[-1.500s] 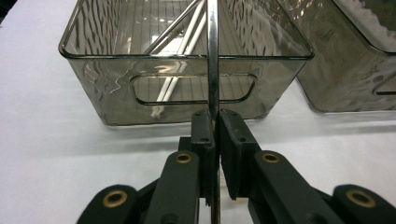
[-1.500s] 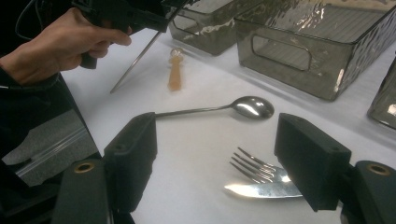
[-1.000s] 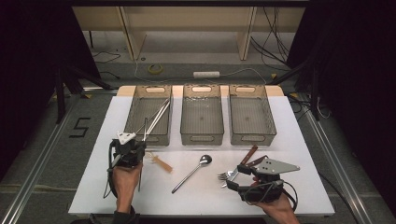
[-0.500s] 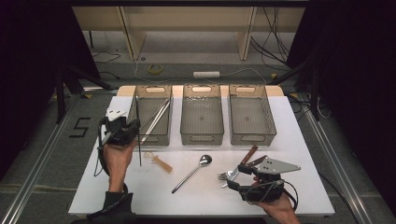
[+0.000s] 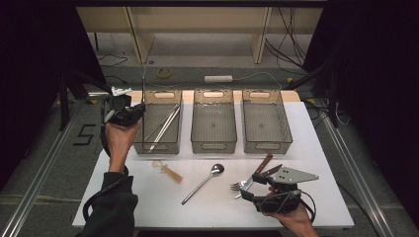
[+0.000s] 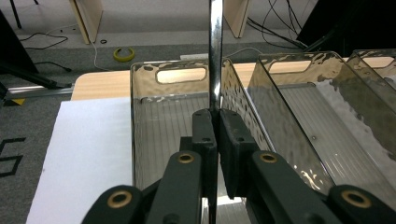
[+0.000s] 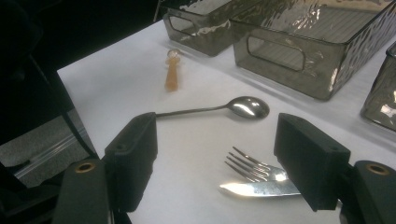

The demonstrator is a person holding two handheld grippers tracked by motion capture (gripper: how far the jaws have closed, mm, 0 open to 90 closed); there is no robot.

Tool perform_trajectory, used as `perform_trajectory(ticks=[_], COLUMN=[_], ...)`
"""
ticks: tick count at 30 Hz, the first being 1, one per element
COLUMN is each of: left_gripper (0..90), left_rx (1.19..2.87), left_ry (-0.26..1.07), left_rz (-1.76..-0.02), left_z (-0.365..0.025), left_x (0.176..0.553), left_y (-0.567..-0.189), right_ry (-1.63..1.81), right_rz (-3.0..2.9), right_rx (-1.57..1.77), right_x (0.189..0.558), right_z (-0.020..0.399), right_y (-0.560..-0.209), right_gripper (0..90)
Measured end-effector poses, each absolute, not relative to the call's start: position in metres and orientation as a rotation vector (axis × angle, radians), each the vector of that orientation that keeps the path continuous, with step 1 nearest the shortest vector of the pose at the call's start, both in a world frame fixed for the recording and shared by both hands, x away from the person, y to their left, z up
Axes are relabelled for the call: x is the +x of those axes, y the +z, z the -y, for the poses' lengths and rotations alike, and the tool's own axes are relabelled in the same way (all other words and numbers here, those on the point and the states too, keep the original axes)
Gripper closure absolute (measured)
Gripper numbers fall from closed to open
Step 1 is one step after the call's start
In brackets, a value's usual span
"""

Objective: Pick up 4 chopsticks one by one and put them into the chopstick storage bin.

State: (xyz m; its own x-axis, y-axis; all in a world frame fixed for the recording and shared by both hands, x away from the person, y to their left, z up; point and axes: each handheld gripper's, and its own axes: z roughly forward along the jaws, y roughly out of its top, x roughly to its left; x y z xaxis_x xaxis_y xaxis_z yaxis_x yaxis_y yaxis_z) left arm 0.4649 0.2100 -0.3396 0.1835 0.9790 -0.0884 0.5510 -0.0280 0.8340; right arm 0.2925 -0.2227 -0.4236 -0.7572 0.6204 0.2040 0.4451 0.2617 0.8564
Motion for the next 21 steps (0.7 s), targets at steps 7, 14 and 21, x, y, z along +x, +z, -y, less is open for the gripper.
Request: perform_trajectory(ticks=[7,14,21], left_gripper=[84.9,84.8,84.8], left_rx=[1.726,1.794,1.855], left_ry=[0.671,0.697,0.707], left_rz=[-1.454,-1.422,-1.397], left_z=[-0.212,-0.216,-0.213], left_x=[0.486,0.509,0.527], left_y=[-0.335,-0.323,-0.326], right_ry=[1.508,1.506,1.508], right_rz=[-2.351,-2.353,-2.351], right_rx=[1.006,1.007,1.012], right_x=[0.293,0.294,0.294], right_z=[0.223,0.223,0.224], right_y=[-0.424,-0.425,-0.425], right_gripper=[31.1,31.0,30.8])
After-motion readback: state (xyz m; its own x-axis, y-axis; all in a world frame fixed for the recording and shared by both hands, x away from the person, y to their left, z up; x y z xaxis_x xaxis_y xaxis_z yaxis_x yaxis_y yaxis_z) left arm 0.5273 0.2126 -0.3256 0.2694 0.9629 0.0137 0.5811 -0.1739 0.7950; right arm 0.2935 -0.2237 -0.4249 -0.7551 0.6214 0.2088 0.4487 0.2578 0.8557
